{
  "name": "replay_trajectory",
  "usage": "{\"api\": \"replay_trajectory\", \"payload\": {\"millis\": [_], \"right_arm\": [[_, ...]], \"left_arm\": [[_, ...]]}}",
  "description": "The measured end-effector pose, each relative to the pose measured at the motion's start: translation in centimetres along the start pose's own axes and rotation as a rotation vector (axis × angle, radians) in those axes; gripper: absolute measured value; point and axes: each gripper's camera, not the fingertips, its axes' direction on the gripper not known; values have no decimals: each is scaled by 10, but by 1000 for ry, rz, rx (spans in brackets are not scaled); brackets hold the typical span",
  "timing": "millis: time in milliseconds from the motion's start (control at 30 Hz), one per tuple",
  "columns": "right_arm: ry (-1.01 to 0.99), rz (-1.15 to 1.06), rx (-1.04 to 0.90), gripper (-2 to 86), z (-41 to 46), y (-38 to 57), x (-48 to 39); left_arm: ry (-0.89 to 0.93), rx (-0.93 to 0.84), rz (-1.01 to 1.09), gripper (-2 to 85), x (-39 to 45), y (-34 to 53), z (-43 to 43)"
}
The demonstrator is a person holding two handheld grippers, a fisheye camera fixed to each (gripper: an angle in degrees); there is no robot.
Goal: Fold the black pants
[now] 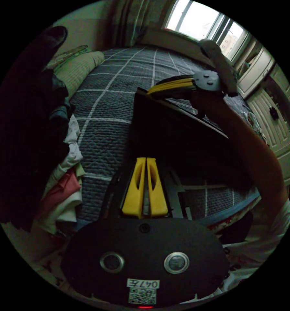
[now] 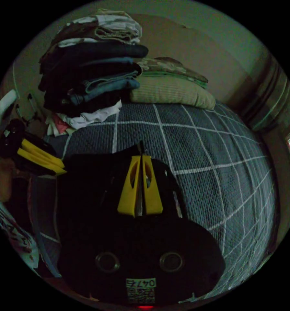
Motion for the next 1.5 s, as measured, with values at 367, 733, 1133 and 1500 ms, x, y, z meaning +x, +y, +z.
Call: {"api": "replay_trajectory", "payload": {"millis": [367, 733, 1133, 1500], "right_arm": [[91, 195, 135, 60, -81, 87, 14], [267, 251, 4, 46, -307, 385, -7], [280, 245, -293, 2, -380, 531, -7], [374, 490, -94, 34, -501, 611, -2]], "left_arm": [[-195, 94, -96, 3, 33, 3, -4], [-308, 55, 257, -6, 171, -14, 32], [114, 84, 117, -8, 194, -33, 74], [-143, -36, 91, -8, 232, -40, 129]]}}
